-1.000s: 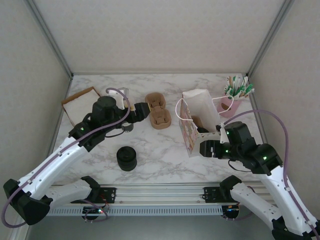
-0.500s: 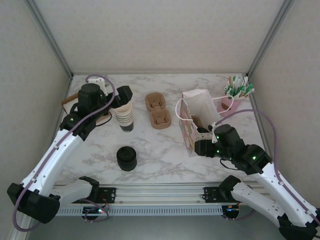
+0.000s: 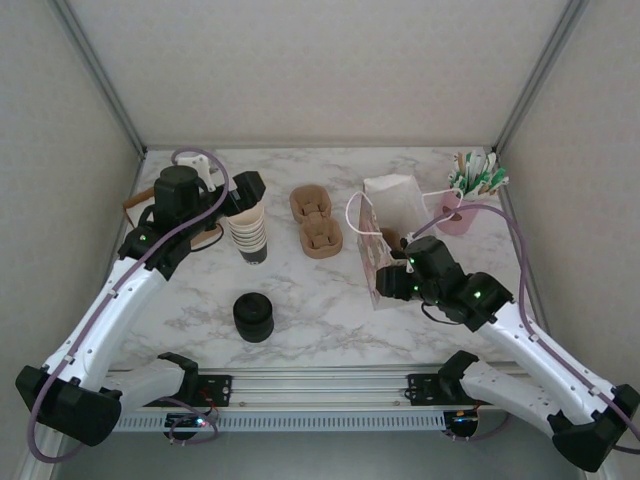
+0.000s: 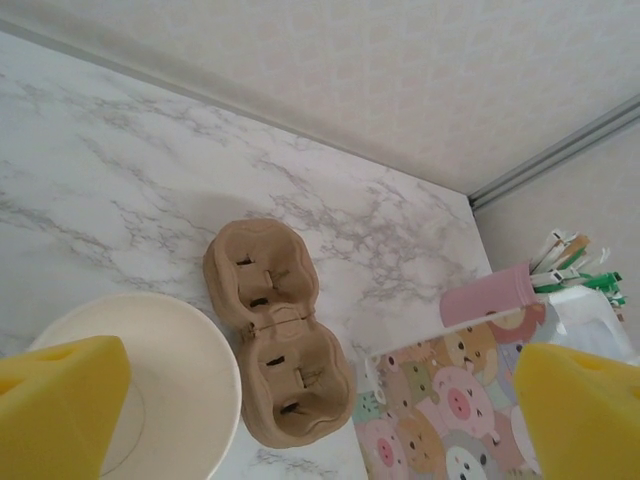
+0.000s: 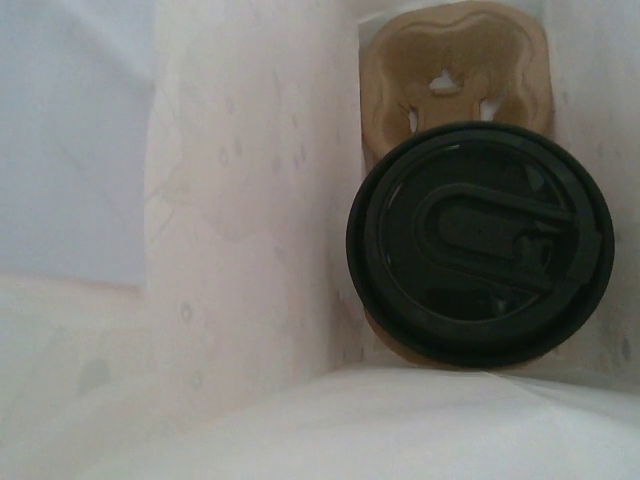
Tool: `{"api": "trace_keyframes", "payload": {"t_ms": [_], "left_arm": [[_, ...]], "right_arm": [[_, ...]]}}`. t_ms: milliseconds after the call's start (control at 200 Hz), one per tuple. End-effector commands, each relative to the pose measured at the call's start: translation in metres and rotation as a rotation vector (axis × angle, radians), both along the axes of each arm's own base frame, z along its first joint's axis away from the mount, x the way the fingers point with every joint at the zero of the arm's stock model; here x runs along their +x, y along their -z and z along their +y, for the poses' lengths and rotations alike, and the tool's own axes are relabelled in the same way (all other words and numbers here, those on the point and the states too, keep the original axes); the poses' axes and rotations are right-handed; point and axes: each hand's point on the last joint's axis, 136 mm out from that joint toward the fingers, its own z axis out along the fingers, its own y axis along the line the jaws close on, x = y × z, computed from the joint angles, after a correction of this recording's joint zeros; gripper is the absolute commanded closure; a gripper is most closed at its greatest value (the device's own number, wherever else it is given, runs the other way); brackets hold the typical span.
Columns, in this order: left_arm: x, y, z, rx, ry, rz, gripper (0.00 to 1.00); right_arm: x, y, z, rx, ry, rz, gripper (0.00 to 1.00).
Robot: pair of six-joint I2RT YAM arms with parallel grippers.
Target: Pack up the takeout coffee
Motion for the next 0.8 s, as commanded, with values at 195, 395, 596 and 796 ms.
{"api": "trace_keyframes", "payload": {"t_ms": [195, 395, 596, 796], "left_arm": [[0.005, -0.002, -0.011, -0.034, 0.051, -0.012, 0.02], [0.009, -0.004, -0.021, -0.049, 0.086, -0.014, 0.02], [0.005, -0.014, -0.042, -0.063, 0.147, -0.029, 0.02], [0.001, -0.021, -0.068, -0.052, 0.195, -0.042, 0.02]], "right_arm": [[0.025, -0.012, 0.013, -0.008, 0.029, -0.052, 0.40], [0.033, -0.009, 0.018, -0.026, 0.032, -0.047, 0.39], [0.021, -0.010, 0.011, -0.024, 0.030, -0.020, 0.37], [-0.003, -0.019, -0.002, 0.013, 0.013, -0.003, 0.32]]}}
